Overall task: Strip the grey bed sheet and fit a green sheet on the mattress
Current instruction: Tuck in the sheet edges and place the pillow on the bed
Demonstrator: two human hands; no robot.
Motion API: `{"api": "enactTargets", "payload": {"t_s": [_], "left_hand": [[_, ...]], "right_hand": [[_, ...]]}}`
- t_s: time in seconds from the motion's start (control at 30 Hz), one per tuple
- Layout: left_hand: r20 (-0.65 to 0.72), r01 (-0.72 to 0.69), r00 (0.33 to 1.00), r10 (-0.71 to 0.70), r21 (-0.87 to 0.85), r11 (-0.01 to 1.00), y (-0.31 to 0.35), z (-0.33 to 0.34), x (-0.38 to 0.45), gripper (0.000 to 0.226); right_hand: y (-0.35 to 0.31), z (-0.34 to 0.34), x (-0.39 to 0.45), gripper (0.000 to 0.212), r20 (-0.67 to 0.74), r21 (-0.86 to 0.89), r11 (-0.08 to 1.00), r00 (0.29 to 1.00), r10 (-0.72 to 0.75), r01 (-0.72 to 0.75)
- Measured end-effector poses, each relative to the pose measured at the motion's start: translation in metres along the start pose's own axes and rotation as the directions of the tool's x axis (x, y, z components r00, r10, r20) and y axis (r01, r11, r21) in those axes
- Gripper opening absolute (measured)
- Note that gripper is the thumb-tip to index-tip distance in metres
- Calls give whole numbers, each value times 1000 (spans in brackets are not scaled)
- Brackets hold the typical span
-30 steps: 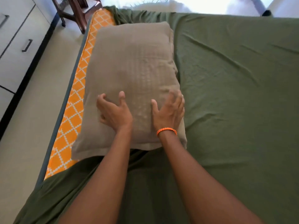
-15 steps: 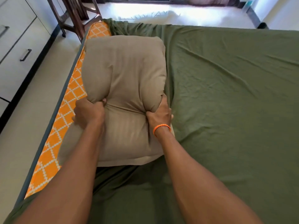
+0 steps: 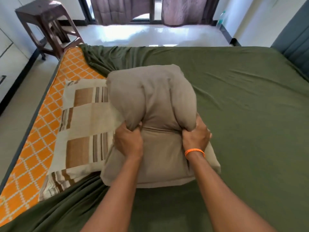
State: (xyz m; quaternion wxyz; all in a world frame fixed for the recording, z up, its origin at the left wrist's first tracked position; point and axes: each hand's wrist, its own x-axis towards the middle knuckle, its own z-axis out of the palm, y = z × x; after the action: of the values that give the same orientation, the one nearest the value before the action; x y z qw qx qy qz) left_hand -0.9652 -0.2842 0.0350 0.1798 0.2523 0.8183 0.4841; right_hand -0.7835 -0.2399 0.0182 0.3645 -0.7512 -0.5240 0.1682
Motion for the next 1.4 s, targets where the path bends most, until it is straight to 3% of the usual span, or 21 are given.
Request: {"api": "enactTargets", "payload": {"t_s": [0.1,0.2,0.27,0.37,0.47,0.53,0.6,0.7,0.77,0.9,1.03,1.13,1.23,1.3,1.37,1.4], "left_hand": [[149,-21,988,27,-41,999,8,44,-62,18],[245,-76,967,67,27,997,0,78,-117,29],[311,-127,947,78,143,982,-6,92,-148,39],[436,-135,900,10,258,957,-30,97,-170,62],[418,-66,908,-36,226,972,-59,88,-151,57],[385,-48,923,-21,168,985,-73,77,-126,45],[339,-29,941,-21,142,989,-85,64,-94,37],[254,6,966,-53,182,983,-107,38,-39,29],[168,25,984,-60,204,979,-124,13,2,27],[-8,92,995,-95,354,931,-150,-46,77,34],[-38,216,975,-220,403,889,-188,-98,151,70],[7,337,929,-370,396,854,-214,-117,187,109],[20,381,899,-438,460,802,-216,-123,214,127],[60,443,867,-495,363,820,-220,-125,239,122],[130,495,841,-525,204,845,-224,-129,257,106],[155,485,842,-517,202,851,-221,-132,260,97]], "right_hand": [[62,-45,15,68,-98,-82,994,993,62,-70],[116,-85,18,59,-234,-208,965,966,110,-160],[149,-102,16,64,-297,-311,913,940,169,-263],[188,-107,10,66,-309,-382,794,875,373,-473],[196,-82,-3,52,-210,-417,823,922,326,-386],[175,-50,-15,50,-105,-419,890,983,150,-180],[138,-13,-33,45,40,-371,928,999,2,13],[78,40,-63,45,274,-247,944,950,-150,220],[43,76,-81,46,390,-83,956,892,-229,282],[-14,137,-110,40,580,148,975,784,-221,165],[-60,193,-130,70,726,96,993,687,-22,-70],[-75,229,-135,100,712,-86,985,682,166,-150],[-89,252,-133,123,645,-100,972,729,227,-215],[-104,257,-129,111,637,-82,965,731,244,-251],[-126,258,-124,76,679,-23,949,692,246,-316],[-136,257,-124,57,693,3,941,680,242,-338]]}}
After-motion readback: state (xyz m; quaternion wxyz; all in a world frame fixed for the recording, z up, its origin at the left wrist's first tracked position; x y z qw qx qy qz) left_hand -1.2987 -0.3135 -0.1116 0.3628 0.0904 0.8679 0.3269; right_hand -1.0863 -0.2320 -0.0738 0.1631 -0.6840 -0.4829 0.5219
